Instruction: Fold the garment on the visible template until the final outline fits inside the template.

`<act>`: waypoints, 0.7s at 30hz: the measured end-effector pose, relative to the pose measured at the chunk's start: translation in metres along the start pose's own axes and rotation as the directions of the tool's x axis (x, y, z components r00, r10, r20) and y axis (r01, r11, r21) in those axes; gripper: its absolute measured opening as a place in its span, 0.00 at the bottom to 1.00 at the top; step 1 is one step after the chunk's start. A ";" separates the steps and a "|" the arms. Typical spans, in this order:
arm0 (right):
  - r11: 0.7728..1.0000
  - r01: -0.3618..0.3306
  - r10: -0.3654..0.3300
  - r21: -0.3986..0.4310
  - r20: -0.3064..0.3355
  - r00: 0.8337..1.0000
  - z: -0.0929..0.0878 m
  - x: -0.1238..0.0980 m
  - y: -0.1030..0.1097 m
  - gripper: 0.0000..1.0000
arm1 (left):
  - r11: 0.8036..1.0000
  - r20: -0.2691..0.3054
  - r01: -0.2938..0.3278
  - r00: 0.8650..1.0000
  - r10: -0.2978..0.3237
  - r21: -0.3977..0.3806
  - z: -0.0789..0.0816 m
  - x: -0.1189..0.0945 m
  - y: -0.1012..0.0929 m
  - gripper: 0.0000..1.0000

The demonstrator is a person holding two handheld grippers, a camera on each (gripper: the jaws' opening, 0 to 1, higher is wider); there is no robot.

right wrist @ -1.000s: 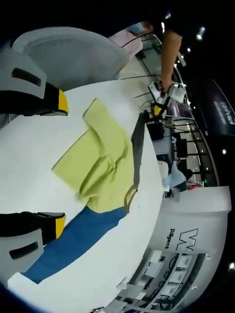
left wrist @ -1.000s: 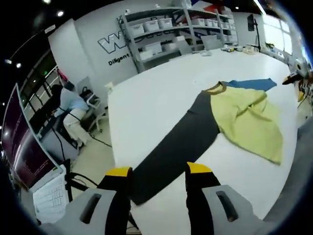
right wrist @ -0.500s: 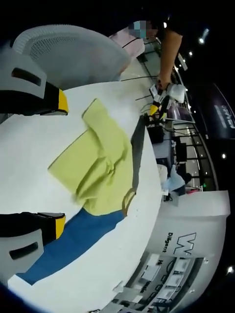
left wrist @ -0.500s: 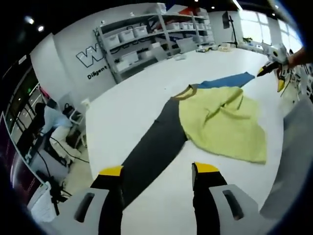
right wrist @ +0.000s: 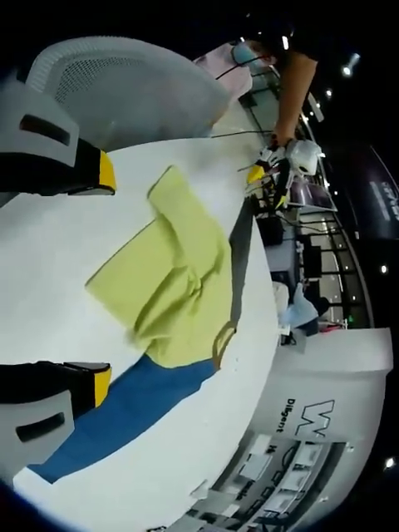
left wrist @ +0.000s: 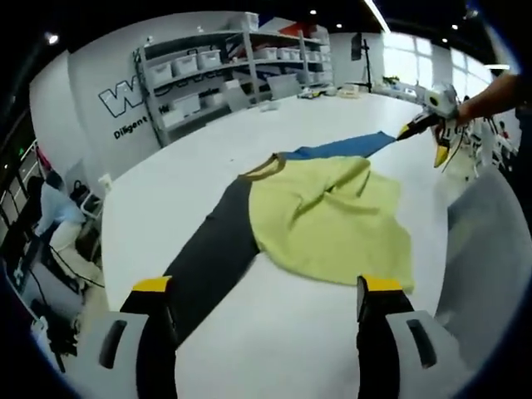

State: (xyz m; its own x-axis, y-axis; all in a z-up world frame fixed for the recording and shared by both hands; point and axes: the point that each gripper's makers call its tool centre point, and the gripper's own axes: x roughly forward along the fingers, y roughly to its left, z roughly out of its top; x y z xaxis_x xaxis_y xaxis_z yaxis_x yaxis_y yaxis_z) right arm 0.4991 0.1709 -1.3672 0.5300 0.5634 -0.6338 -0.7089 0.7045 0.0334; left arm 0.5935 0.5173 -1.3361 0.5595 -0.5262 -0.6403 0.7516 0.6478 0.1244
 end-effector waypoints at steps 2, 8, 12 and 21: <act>1.000 -0.002 0.002 0.000 0.000 1.000 0.000 0.001 0.000 0.79 | 1.000 0.002 0.011 1.000 -0.011 -0.008 0.000 0.002 -0.006 0.93; 1.000 -0.009 0.009 -0.009 -0.004 1.000 0.000 0.004 0.003 0.77 | 0.998 -0.013 0.063 0.998 -0.063 0.002 -0.009 0.012 -0.023 0.97; 0.999 -0.017 0.017 -0.051 0.005 1.000 -0.002 0.008 0.007 0.75 | 0.994 -0.018 0.106 0.994 -0.106 0.003 -0.010 0.015 -0.040 0.99; 0.997 -0.030 0.029 -0.075 -0.016 0.999 -0.006 0.016 0.009 0.68 | 0.983 -0.038 0.182 0.983 -0.182 0.012 -0.015 0.026 -0.077 0.99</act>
State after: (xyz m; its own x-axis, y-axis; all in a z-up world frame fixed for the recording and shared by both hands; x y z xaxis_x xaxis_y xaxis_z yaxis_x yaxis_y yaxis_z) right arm 0.4983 0.1834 -1.3814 0.5018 0.5763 -0.6450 -0.7572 0.6531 -0.0056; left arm 0.5450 0.4623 -1.3740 0.3999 -0.6140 -0.6805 0.8451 0.5345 0.0143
